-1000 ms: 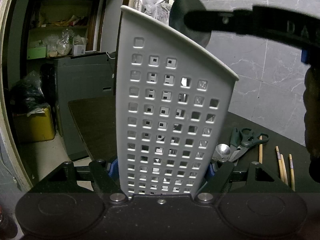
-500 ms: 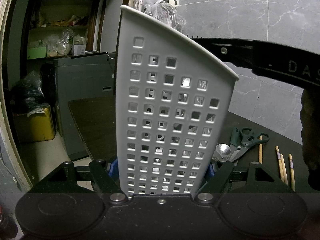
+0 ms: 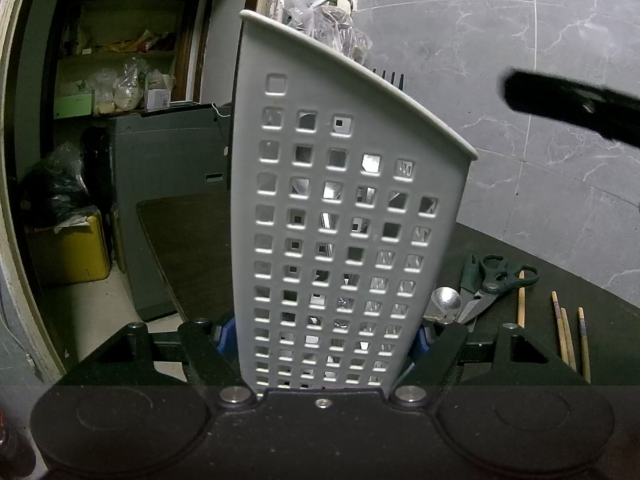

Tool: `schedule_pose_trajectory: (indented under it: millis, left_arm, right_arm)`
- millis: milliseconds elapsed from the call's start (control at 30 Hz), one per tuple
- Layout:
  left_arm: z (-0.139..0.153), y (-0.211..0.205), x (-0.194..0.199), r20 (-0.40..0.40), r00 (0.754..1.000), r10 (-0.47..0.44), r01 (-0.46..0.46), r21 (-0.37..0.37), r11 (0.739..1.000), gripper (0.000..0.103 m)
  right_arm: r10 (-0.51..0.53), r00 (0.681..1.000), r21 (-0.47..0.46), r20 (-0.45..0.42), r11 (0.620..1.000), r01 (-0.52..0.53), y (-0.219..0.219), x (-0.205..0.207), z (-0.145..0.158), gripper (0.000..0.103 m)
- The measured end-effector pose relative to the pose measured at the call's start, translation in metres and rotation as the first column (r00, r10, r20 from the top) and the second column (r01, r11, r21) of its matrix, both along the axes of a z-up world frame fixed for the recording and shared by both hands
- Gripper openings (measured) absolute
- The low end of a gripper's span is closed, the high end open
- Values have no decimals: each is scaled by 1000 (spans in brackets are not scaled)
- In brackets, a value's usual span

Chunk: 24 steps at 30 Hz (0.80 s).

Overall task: Organize utensils
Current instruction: 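Move the right tool back down to the utensil pile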

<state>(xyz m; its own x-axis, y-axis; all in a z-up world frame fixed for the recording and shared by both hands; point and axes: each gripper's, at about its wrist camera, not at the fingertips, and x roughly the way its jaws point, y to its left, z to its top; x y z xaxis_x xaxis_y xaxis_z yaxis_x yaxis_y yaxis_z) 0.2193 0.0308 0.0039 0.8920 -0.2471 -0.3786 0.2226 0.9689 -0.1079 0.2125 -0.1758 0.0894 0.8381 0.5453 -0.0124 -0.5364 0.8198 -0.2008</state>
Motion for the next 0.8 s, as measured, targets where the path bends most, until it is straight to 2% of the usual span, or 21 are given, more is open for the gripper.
schedule_pose_trajectory:
  millis: [167,367,600,800]
  left_arm:
    - [0,0,0,0,1000,0,0,0,1000,77]
    - [0,0,0,0,1000,0,0,0,1000,77]
    - [0,0,0,0,1000,0,0,-1,1000,77]
    - [0,0,0,0,1000,0,0,-1,1000,77]
  right_arm:
    - [-134,990,14,-32,991,135,-29,-5,-10,99]
    - [-231,959,-37,-164,973,228,-46,4,-32,102]
    - [-225,926,-140,-302,972,190,-33,22,-58,102]
    - [-213,905,-219,-369,966,138,-17,37,-71,102]
